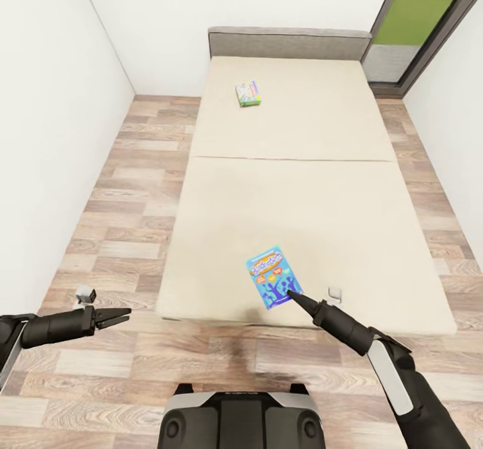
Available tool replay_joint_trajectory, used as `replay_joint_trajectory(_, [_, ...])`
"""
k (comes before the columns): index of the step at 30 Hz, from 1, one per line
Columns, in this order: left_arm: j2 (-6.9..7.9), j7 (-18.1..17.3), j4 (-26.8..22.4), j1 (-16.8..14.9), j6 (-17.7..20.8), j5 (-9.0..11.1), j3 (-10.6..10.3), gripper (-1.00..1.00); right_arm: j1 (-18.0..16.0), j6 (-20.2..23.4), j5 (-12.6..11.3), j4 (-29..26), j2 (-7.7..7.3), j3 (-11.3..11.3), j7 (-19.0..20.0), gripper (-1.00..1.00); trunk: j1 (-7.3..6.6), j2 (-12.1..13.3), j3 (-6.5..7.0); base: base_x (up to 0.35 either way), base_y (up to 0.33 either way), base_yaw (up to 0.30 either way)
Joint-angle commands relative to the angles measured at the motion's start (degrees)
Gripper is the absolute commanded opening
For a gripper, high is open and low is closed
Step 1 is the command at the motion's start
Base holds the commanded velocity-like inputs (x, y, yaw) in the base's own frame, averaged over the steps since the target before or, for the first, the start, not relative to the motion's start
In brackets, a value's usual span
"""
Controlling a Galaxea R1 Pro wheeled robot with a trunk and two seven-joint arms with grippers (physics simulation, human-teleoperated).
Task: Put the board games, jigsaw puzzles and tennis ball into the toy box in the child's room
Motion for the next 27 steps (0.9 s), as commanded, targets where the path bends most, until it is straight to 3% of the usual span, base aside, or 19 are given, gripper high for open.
replay_joint_trajectory(1, [0.03,-0.23,-0.07,-0.03,0.69,-0.04,-0.46,1.0,0.2,0.41,-0.38,-0.13,-0.05,-0.05,0.14,-1.0,0.03,-0.08,0.04,0.0,0.0,0.071])
replay_joint_trajectory(27, [0.36,-0.23,-0.09,-0.03,0.81,-0.01,-0.78,1.0,0.66,0.28,-0.41,-0.43,-0.13,-0.11,0.67,-1.0,0.03,-0.08,2.52,0.0,0.0,0.071])
